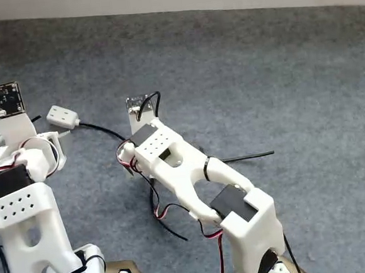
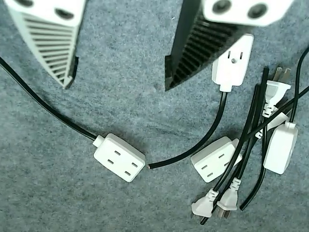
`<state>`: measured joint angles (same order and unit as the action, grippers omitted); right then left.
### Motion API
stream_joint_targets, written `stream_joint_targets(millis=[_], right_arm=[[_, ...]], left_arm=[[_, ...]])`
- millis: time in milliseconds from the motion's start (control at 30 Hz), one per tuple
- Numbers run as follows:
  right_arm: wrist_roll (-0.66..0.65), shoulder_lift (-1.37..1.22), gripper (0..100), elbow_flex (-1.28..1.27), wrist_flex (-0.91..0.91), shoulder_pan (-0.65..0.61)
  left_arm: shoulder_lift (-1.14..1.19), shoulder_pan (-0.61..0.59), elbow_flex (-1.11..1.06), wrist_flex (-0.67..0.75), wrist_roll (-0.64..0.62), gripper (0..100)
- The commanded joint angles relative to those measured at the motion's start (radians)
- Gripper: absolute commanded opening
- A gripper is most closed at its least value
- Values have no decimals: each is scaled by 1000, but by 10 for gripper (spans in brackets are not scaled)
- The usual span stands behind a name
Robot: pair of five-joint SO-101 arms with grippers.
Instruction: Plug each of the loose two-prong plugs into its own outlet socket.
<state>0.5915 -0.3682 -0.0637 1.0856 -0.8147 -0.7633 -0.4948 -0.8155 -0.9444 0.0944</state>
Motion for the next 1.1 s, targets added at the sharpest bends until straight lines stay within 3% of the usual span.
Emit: stream_joint_targets(millis=[0, 533, 1067], right_arm=[[5, 16, 116, 47, -12, 24], [-40, 16, 116, 18, -27, 54], [-38, 15, 116, -10, -44, -4]], left_arm=[[-8, -7, 5, 25, -8, 302], [-8, -7, 12, 20, -5, 302], [-10, -31, 15, 20, -6, 302]])
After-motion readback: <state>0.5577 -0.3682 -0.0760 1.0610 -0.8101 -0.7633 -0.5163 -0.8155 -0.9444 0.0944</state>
